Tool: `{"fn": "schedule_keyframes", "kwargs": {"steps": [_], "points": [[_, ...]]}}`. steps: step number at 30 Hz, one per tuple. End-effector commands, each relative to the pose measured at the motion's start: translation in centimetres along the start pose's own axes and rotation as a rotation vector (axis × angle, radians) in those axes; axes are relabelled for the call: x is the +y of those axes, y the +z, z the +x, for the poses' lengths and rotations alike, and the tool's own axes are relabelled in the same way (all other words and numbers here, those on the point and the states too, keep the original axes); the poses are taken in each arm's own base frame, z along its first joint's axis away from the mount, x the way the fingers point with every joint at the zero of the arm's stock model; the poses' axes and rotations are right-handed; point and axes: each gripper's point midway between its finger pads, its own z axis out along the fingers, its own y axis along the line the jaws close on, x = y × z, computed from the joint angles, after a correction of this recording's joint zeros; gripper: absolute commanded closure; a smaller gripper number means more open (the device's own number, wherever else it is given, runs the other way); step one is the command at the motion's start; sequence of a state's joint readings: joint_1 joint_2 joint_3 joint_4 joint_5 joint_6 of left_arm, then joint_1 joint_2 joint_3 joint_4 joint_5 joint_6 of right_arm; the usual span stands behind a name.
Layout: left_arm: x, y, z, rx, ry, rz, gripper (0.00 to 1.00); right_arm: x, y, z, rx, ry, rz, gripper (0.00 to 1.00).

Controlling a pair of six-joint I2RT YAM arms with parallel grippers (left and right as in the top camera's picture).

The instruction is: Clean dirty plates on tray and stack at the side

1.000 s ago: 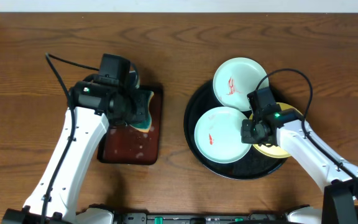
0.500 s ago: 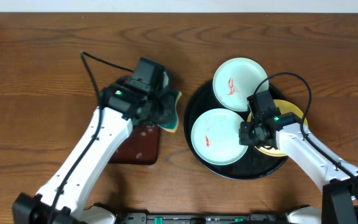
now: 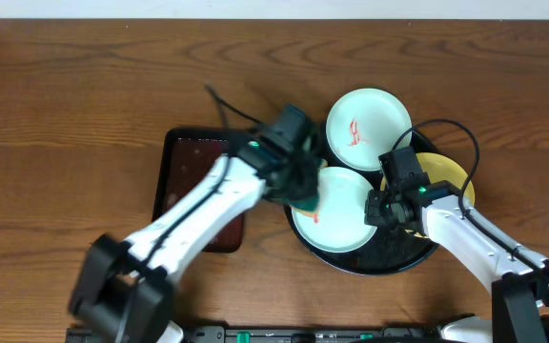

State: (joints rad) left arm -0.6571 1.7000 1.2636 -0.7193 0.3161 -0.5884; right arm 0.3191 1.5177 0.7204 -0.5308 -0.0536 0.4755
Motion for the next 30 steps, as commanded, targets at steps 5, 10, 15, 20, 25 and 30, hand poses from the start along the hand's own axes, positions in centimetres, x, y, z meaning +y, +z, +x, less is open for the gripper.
{"fn": "schedule_keyframes", "kwargs": {"steps": [5,10,15,20,25,30], "points": [[-2.8,5.7,2.0,0.105,-0.022,0.056,0.92,-0.3,0.4,0.5,0.007,-0.003,0.022,0.99],[-2.6,9.5,2.6,0.163,-0.085,0.059,0.93,-0.3,0.4,0.5,0.008,-0.003,0.022,0.99],[-1.9,12.9,3.5,0.233,-0.088,0.065,0.92,-0.4,0.4,0.6,0.011,-0.003,0.024,0.99],[5.5,12.5,4.1,0.228,-0.154,-0.257,0.93,-0.4,0.4,0.6,0.012,-0.003,0.025,0.99],[10.2,8.8,2.2,0.159,-0.169,-0.518,0.93,-0.4,0.4,0.6,0.013,-0.002,0.027,0.99],[11.9,6.0,0.2,0.091,-0.151,-0.659,0.93,-0.5,0.4,0.8,0.019,0.002,0.03,0.99]]}}
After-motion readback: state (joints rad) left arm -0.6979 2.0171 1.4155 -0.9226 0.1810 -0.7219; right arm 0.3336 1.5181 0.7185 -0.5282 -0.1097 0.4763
